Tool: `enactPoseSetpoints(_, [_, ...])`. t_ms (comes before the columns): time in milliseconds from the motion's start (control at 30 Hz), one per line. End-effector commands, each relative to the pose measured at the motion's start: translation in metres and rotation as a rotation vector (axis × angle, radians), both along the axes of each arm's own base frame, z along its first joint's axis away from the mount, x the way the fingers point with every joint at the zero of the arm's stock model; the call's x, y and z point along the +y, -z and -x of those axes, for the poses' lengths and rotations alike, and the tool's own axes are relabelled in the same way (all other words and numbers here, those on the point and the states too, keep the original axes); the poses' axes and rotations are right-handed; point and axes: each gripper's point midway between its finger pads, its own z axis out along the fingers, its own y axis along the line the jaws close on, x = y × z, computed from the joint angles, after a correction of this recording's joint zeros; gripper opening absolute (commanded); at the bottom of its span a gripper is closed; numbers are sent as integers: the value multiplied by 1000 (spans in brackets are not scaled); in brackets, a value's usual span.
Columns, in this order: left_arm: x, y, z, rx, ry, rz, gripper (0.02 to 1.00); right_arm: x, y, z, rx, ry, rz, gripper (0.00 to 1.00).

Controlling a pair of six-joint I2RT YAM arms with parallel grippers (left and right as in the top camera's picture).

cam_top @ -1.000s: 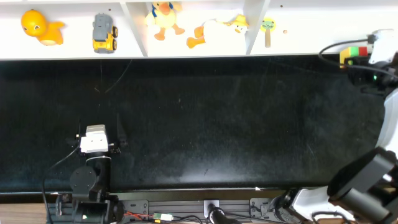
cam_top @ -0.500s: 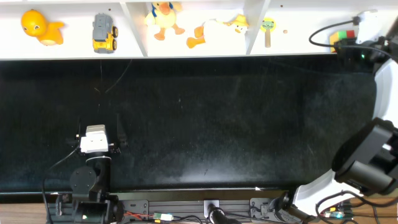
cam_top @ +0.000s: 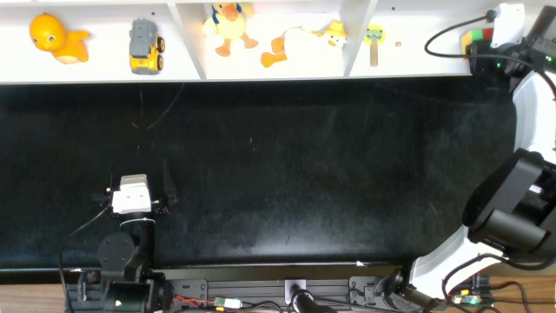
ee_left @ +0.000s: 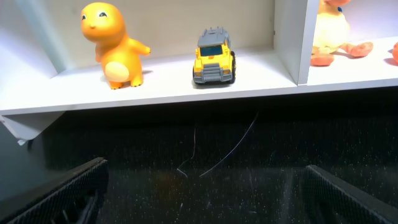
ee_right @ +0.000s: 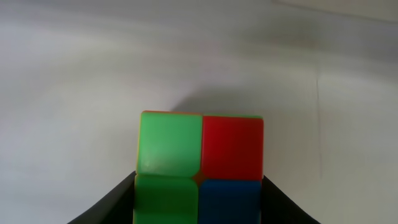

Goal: Store Toys

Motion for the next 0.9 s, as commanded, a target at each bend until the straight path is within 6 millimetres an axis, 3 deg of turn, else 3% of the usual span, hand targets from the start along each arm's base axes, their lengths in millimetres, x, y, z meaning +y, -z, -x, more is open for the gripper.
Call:
enactPoseSetpoints(33, [-2,-2,0,-6,13,-14,996,2,5,-9,7,2,-1,268])
enactPoseSetpoints(133, [-2,-2,0,-6,13,-14,998,7,6,-11,10,-7,1,310])
enactPoseSetpoints(233, [-2,-2,0,-6,13,-14,998,11,6,-13,7,-13,6,467])
enactPoseSetpoints(300, [-2,-2,0,-6,13,-14,998,11,6,-14,8,-9,17,744])
enactPoseSetpoints(333, [-2,-2,0,-6,13,-14,998,11,6,-15,8,-8,20,998])
enactPoseSetpoints(567, [-2,-2,0,-6,13,-14,998,12,0,-17,-10,4,15,993])
enactPoseSetpoints(900, [-2,-2,0,-6,13,-14,998,14,-45,-1,-50,37,31,998])
